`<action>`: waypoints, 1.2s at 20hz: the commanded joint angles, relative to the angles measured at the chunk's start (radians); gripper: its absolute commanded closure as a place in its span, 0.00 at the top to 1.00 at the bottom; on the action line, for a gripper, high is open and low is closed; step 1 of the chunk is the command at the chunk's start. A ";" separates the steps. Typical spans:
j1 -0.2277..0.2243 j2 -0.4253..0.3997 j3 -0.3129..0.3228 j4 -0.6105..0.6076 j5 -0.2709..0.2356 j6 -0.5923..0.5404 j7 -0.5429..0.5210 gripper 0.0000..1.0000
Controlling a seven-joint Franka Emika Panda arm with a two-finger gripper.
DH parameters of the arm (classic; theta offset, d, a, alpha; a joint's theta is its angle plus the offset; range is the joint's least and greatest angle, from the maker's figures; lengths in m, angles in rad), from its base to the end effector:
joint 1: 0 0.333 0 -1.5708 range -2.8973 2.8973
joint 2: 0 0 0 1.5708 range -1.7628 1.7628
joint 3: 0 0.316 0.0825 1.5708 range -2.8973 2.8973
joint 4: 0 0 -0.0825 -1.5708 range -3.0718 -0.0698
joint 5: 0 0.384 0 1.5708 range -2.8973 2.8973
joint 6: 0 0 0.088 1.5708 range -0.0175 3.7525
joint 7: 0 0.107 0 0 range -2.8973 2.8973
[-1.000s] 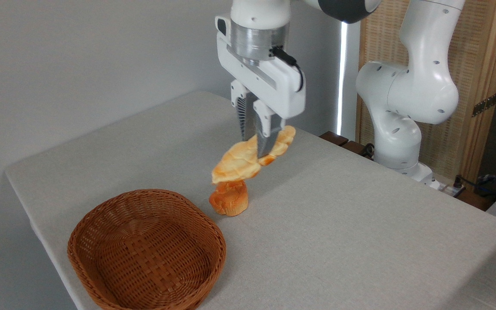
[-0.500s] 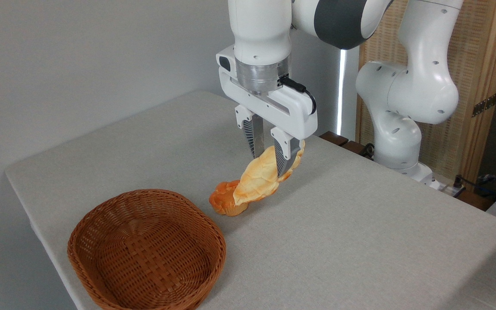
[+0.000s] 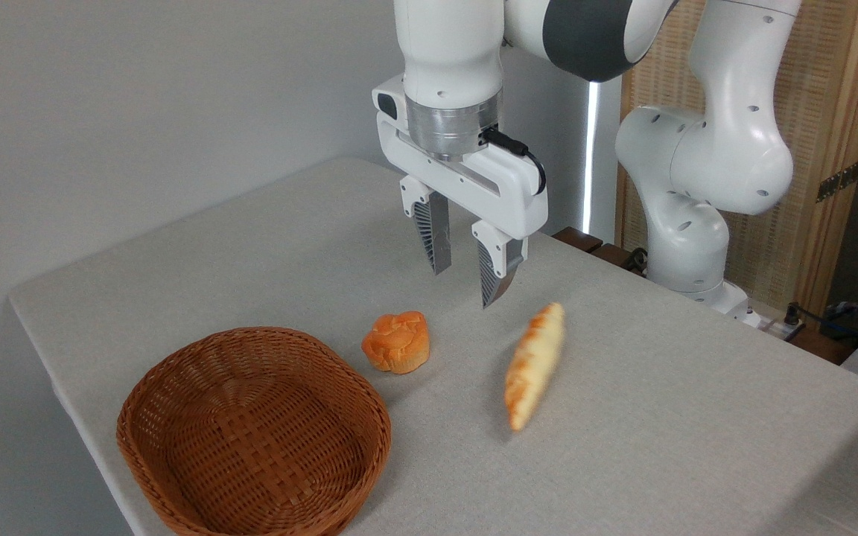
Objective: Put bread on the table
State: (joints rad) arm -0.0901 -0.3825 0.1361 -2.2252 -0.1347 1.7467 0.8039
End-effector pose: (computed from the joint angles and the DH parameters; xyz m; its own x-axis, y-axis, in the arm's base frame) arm 0.4286 0.0128 0.5181 0.7412 -0.6687 0.0586 -0.6652 -0.7200 0.1976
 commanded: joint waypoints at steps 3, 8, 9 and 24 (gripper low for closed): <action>-0.019 0.043 0.002 0.142 0.012 0.007 -0.113 1.00; -0.019 0.233 -0.064 0.436 0.018 -0.087 -0.209 1.00; -0.019 0.256 -0.070 0.484 0.018 -0.102 -0.209 1.00; -0.016 0.390 -0.141 0.687 0.135 -0.145 -0.278 1.00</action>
State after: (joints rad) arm -0.1061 -0.0049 -0.0065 -1.5650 -0.0165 1.6365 0.5711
